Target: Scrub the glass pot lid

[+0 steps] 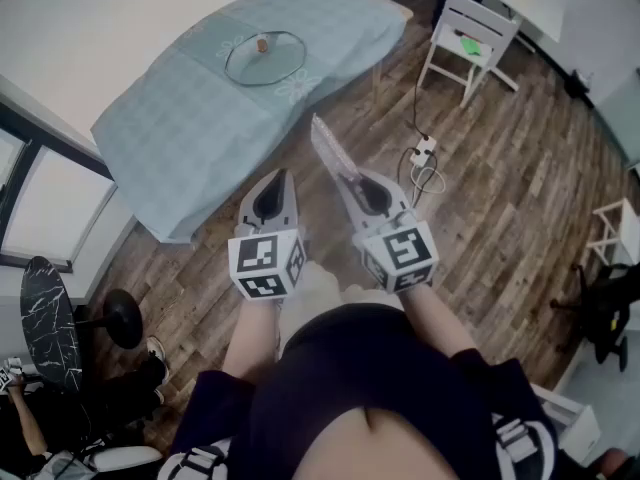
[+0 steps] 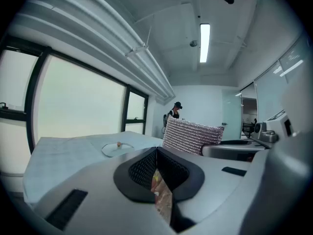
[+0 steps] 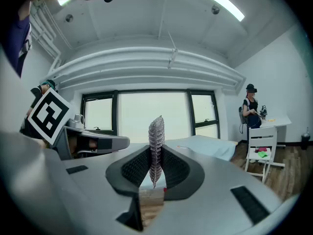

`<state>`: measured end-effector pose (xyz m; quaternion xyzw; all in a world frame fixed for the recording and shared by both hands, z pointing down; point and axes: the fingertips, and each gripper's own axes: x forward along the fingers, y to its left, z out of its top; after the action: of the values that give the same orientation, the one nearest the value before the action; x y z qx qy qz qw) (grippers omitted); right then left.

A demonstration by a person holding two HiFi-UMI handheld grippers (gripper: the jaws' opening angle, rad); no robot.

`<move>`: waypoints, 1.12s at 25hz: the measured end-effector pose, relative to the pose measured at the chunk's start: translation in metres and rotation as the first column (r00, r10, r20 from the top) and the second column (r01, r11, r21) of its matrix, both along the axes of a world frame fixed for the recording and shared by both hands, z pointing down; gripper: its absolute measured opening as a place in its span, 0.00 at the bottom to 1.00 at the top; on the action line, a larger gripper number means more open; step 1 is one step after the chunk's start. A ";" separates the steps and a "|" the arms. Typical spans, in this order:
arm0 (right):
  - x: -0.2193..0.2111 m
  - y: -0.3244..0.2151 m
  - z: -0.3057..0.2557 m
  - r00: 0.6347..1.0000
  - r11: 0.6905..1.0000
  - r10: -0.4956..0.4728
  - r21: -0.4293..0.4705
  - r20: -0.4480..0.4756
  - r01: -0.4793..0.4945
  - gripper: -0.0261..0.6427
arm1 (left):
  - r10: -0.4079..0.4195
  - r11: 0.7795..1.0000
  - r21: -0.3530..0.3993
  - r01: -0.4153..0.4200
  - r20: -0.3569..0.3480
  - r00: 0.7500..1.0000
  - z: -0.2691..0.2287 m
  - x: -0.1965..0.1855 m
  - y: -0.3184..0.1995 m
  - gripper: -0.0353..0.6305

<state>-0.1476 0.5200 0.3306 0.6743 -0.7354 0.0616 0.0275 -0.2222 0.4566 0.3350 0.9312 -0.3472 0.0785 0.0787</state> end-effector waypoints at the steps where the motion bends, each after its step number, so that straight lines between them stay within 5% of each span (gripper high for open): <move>1: 0.000 0.002 0.000 1.000 1.000 0.000 0.001 -0.002 0.000 0.15 | 0.001 1.000 -0.004 -0.001 -0.001 1.000 0.001 0.000 0.002 0.06; 28: 0.015 -0.006 0.019 0.986 1.000 0.001 -0.026 0.164 0.003 0.15 | -0.016 0.994 -0.106 0.013 -0.033 0.999 0.026 0.012 -0.010 0.06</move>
<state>-0.1322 0.5144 0.3492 0.6660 -0.7347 0.1268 -0.0243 -0.2106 0.4462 0.3614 0.9243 -0.3480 0.0803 0.1344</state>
